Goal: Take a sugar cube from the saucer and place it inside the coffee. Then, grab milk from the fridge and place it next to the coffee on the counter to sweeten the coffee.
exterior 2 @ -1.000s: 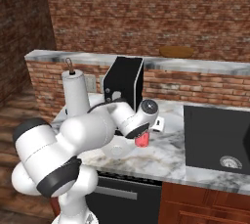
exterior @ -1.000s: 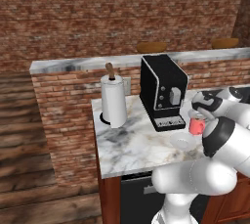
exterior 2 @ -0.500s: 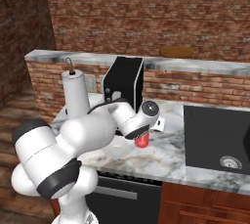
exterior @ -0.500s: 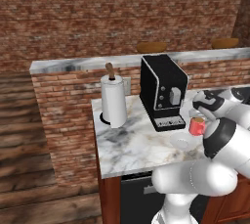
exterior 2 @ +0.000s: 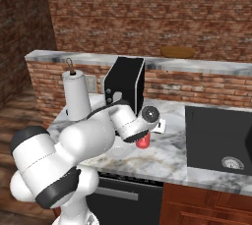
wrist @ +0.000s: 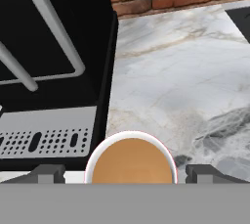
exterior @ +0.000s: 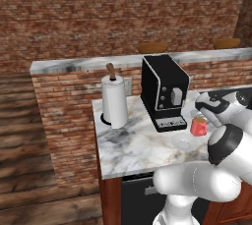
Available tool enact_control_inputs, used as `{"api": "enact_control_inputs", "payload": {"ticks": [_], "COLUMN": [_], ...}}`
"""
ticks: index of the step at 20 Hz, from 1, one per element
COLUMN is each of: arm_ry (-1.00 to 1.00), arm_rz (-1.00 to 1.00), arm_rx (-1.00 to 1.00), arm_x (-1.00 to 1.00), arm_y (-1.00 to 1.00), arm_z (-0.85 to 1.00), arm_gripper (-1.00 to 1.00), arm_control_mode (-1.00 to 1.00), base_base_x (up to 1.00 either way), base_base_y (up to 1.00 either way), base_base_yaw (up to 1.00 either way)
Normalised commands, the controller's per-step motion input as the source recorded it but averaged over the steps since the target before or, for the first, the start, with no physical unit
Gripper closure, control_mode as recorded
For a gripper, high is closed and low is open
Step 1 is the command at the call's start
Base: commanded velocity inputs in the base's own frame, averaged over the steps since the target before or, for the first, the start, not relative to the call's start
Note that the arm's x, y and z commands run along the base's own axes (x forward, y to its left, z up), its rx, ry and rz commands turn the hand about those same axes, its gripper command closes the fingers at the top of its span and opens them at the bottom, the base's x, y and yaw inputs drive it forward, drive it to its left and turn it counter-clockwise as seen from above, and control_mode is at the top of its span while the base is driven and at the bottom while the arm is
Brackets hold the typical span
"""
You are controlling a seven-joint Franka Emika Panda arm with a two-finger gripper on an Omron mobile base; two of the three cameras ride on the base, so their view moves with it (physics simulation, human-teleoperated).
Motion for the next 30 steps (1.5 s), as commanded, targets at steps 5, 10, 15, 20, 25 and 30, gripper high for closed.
{"api": "enact_control_inputs", "payload": {"ticks": [5, 10, 15, 20, 25, 30], "arm_ry": [-0.04, 0.0, 0.01, 0.0, 0.0, -0.01], "arm_rz": [0.0, 0.0, 0.0, 0.0, 0.0, 0.0], "arm_rx": [0.0, -0.01, -0.05, -0.1, -0.15, -0.16], "arm_x": [-0.15, -0.3, -0.48, -0.6, -0.37, -0.09], "arm_y": [0.0, 0.0, 0.02, 0.2, 0.48, 0.6], "arm_z": [0.35, 0.59, 0.57, 0.23, 0.01, 0.04], "arm_gripper": [-1.0, -1.0, -1.0, -1.0, -1.0, -1.0], "arm_control_mode": [-1.0, -1.0, -1.0, -1.0, -1.0, -1.0], "base_base_x": [0.0, 0.0, 0.0, 0.0, 0.0, 0.0], "base_base_y": [0.0, 0.0, 0.0, 0.0, 0.0, 0.0], "base_base_yaw": [0.0, 0.0, 0.0, 0.0, 0.0, 0.0]}}
